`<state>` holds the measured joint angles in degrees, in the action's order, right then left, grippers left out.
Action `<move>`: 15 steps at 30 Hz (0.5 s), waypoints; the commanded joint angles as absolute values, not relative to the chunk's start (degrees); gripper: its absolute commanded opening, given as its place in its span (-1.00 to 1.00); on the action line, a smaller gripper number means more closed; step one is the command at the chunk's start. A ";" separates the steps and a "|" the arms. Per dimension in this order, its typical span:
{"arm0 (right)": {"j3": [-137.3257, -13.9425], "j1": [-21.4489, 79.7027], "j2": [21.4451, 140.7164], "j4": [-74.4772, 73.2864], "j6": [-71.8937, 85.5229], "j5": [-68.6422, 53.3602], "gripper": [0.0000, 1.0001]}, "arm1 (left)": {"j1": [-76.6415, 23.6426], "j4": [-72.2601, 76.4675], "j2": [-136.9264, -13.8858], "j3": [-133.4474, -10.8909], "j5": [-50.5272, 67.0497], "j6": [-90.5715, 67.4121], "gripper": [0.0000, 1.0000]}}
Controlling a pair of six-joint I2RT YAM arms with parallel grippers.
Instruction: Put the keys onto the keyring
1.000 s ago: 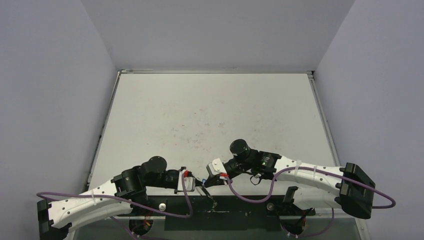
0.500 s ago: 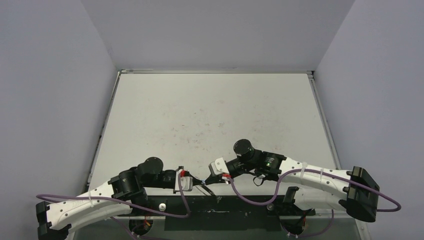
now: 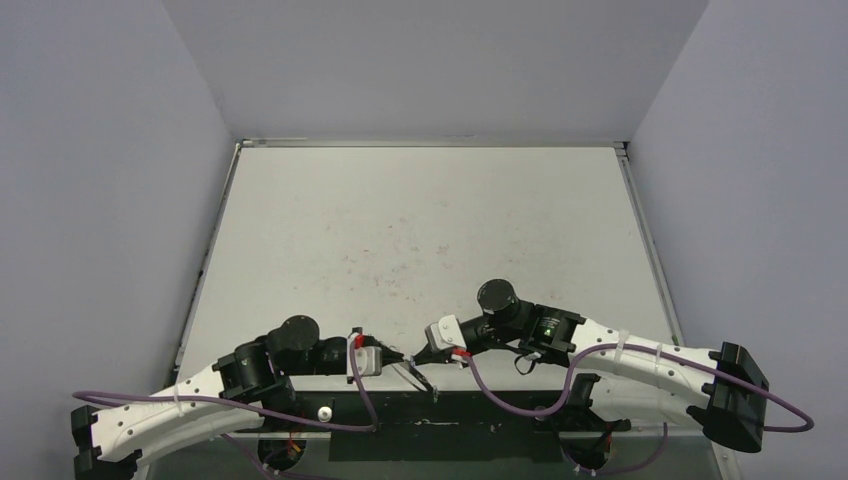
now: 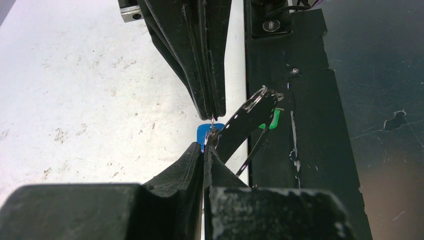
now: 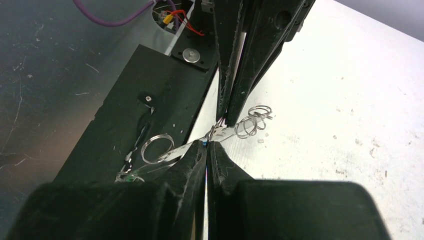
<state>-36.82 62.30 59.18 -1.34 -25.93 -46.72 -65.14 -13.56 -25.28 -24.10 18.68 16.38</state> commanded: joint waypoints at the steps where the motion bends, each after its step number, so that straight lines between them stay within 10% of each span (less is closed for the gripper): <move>1: -36.28 62.73 58.10 -2.81 -26.37 -46.93 -1.00 | -65.21 -7.98 -24.11 -24.28 17.07 14.89 -1.00; 15: -35.80 63.74 54.84 -5.75 -30.91 -42.79 -0.84 | -65.21 -6.70 -24.05 -23.85 16.44 13.96 -1.00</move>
